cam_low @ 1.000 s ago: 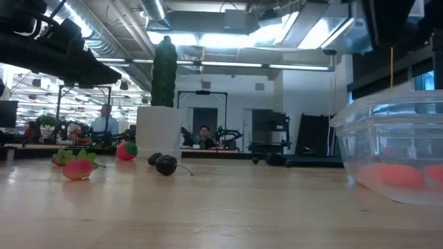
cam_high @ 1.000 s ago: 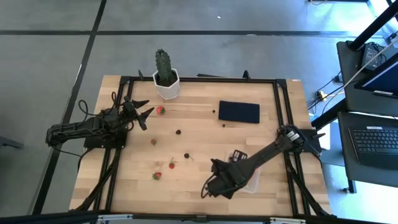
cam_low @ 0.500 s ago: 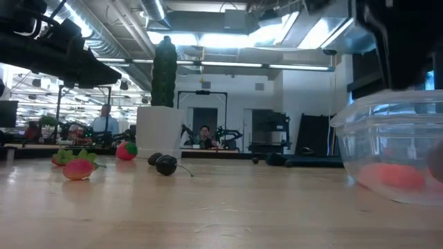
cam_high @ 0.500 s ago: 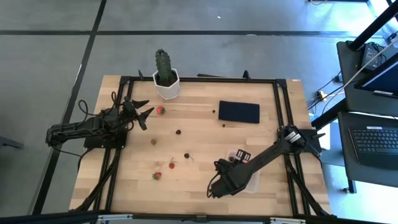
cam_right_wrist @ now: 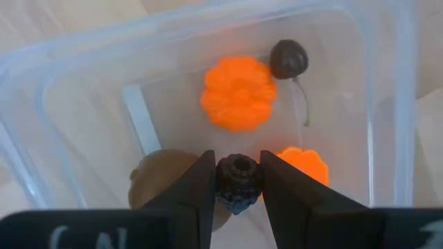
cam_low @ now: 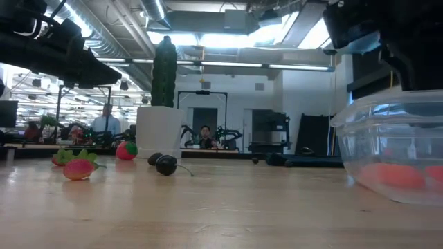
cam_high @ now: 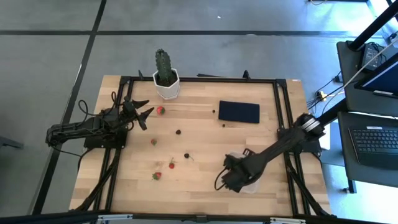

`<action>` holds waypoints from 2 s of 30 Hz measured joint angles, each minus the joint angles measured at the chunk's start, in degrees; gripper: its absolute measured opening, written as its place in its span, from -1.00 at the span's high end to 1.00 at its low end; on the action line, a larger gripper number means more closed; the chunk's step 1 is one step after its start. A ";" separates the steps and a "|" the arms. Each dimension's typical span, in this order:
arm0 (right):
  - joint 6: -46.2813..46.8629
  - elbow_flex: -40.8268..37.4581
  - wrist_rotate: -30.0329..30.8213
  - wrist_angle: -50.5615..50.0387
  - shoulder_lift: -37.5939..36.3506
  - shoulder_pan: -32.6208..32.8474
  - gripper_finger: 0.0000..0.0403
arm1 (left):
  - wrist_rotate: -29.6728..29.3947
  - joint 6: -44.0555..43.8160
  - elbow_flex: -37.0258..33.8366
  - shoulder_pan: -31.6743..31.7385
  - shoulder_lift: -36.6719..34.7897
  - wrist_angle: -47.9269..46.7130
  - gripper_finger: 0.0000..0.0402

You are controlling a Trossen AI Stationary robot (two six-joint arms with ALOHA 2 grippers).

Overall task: Pick and placing Produce into tupperware
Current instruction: Put the bottom blackberry into the transparent bin, then put the bottom blueberry into the transparent bin

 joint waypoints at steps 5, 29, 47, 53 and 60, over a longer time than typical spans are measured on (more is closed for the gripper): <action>2.46 -8.83 -1.02 5.69 -6.36 -1.38 0.48 | -0.01 0.00 0.01 0.01 0.01 0.01 -0.04; 1.14 -13.17 -3.23 10.68 -8.79 -4.44 0.24 | -0.01 0.02 0.01 -0.01 -0.01 0.00 -0.04; 3.76 -13.12 -9.16 12.63 -8.79 -7.61 -0.60 | -0.01 0.02 0.00 0.00 -0.01 -0.01 -0.04; 5.44 -11.65 -9.23 14.35 -8.75 -8.91 -0.60 | -0.01 0.02 0.00 0.01 -0.01 0.01 -0.04; -2.17 -1.22 -6.55 3.37 -8.75 -13.07 -0.60 | -0.01 0.02 -0.01 0.01 -0.01 -0.01 -0.04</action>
